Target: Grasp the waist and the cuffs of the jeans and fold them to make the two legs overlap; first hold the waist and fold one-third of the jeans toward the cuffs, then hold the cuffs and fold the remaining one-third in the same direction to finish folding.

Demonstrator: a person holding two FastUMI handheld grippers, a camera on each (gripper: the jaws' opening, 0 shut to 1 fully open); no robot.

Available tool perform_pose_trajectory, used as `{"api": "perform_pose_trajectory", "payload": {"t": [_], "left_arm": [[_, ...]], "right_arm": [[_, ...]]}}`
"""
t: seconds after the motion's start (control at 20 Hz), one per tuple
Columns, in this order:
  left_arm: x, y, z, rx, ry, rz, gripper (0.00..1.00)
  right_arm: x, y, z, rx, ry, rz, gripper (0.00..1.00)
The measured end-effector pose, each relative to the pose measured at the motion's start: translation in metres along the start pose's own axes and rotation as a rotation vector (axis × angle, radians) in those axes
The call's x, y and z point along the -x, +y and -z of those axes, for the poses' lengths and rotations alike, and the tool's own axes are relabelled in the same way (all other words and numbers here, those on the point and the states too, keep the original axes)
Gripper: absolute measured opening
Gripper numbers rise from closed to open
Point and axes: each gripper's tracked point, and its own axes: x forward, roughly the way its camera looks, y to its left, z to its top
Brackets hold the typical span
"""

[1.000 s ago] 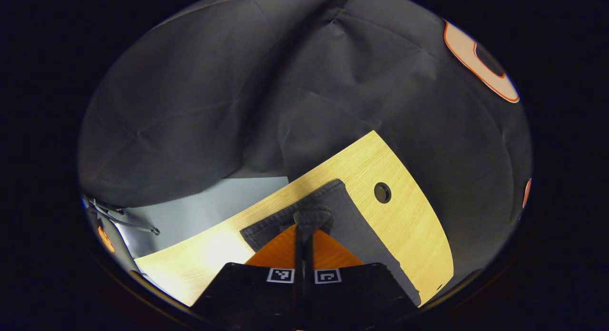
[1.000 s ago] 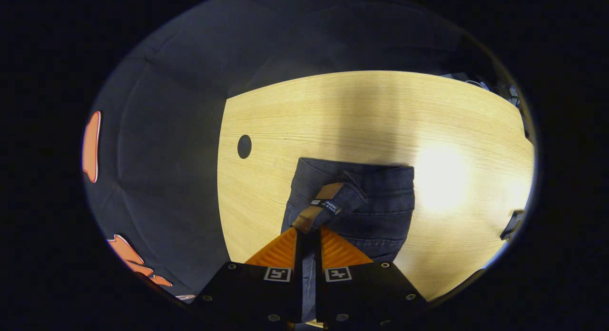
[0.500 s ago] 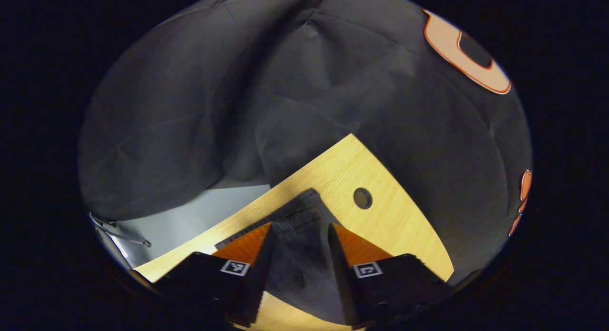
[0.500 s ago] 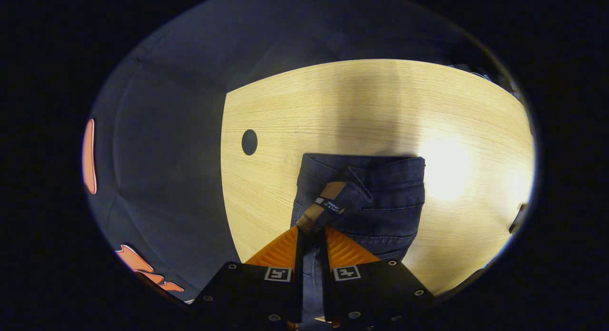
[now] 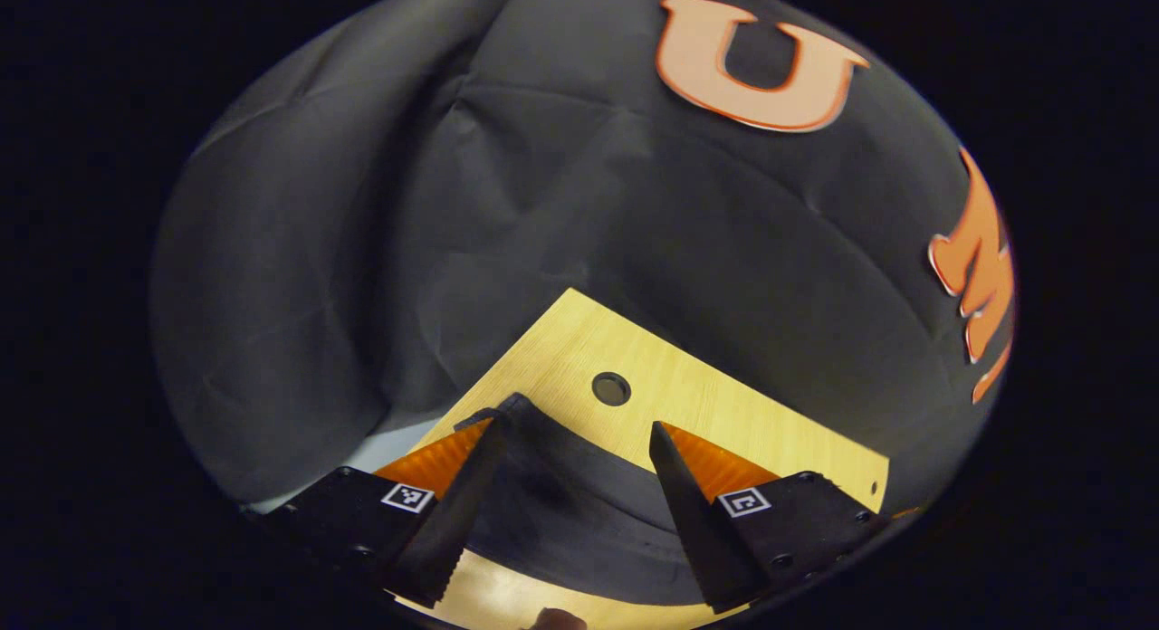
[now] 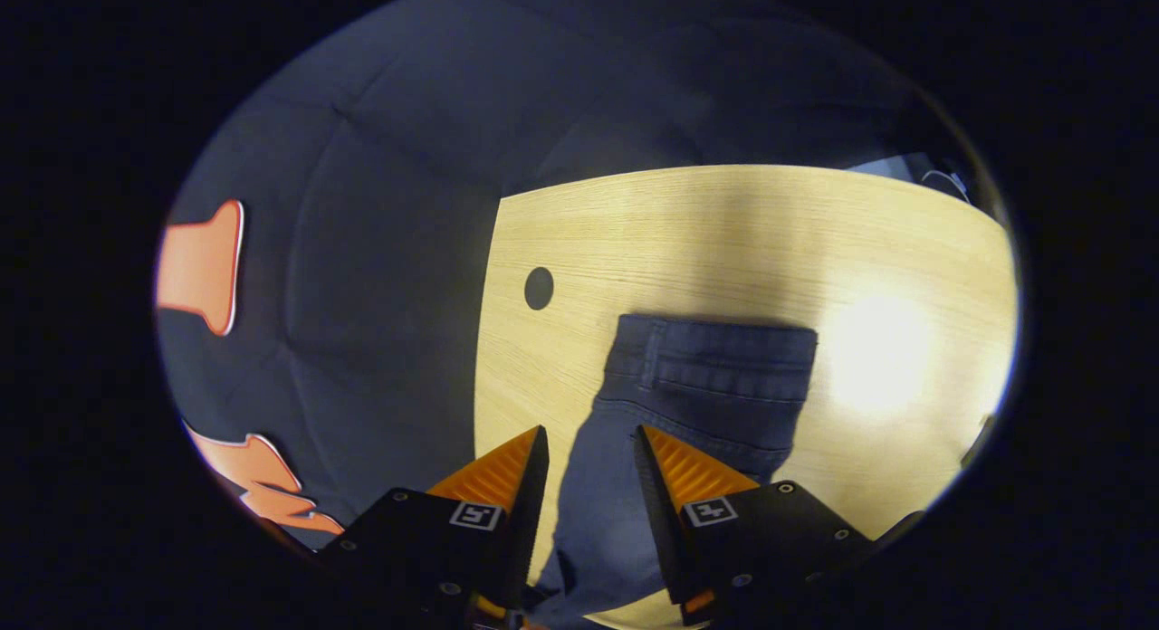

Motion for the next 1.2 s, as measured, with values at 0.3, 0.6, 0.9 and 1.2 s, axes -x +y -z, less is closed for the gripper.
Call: {"api": "perform_pose_trajectory", "payload": {"t": [0.3,0.6,0.9,1.2], "left_arm": [[0.020,-0.020,-0.017,-0.202,-0.191,0.073,1.00],[0.054,-0.035,-0.038,-0.302,-0.409,0.159,0.99],[0.082,-0.037,-0.050,-0.350,-0.583,0.213,0.98],[0.108,-0.045,-0.054,-0.393,-0.666,0.265,0.98]], "right_arm": [[0.006,-0.059,0.012,0.151,-0.034,0.126,0.92],[0.000,-0.093,0.033,0.229,-0.015,0.200,0.97],[-0.010,-0.090,0.030,0.274,-0.061,0.204,0.96],[-0.026,-0.105,0.030,0.329,-0.053,0.261,0.97]]}}
